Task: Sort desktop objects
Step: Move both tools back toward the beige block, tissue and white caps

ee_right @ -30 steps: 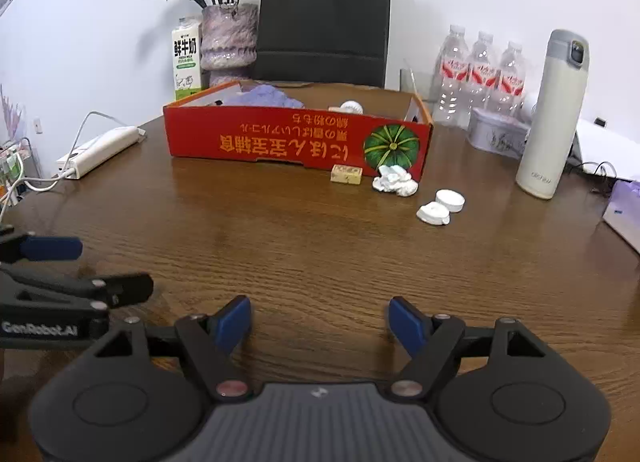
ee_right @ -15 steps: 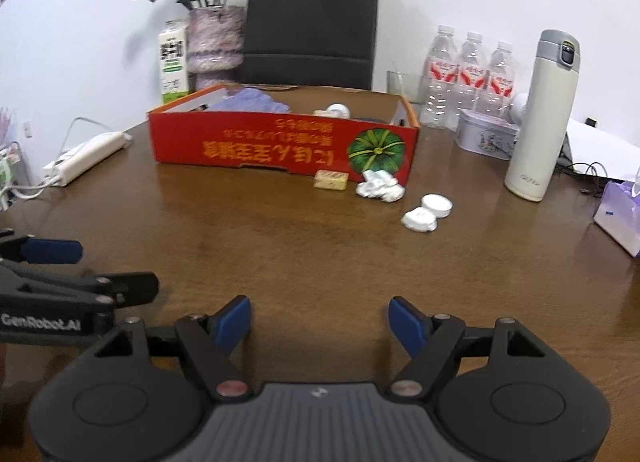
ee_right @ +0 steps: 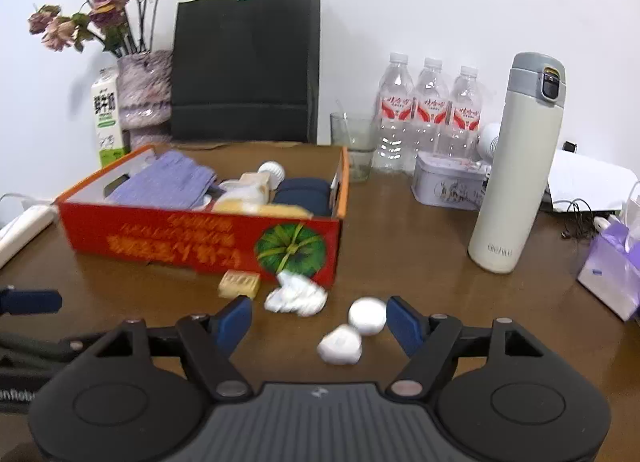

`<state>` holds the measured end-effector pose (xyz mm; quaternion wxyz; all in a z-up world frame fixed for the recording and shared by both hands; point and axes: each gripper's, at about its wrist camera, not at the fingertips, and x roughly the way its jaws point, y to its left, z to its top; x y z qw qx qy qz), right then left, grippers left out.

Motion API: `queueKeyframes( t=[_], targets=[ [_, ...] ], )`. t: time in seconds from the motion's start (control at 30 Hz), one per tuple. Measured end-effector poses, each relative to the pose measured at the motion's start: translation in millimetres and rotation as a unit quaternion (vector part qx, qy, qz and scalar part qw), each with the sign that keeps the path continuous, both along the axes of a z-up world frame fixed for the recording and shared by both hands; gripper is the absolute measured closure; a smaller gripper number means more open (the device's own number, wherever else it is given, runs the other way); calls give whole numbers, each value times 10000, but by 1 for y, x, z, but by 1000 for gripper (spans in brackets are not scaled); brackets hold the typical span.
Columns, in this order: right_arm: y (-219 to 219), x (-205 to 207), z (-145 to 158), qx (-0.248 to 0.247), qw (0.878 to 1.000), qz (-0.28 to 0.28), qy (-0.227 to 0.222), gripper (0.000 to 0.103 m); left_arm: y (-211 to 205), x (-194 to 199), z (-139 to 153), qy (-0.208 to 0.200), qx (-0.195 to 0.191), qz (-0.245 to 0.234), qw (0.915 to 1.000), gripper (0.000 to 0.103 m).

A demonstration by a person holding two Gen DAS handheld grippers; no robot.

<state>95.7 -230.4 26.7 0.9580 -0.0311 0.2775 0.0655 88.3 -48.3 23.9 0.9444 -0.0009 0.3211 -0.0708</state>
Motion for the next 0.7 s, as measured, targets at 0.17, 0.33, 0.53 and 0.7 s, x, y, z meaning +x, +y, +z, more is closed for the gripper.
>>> queueKeyframes(
  t=[0.17, 0.33, 0.53, 0.7],
  targets=[
    [-10, 27, -3, 73, 9998, 124, 136, 40, -20, 29, -6, 5, 243, -322, 9992, 12],
    [-15, 39, -18, -151, 9996, -6, 248, 40, -40, 67, -10, 31, 326, -502, 9982, 18],
    [-37, 47, -26, 251, 9986, -145, 433, 40, -54, 97, -21, 328, -22, -336, 9989, 21],
    [-37, 56, -35, 378, 9970, -112, 669, 55, -67, 90, -24, 131, 306, -241, 9992, 67]
  ],
)
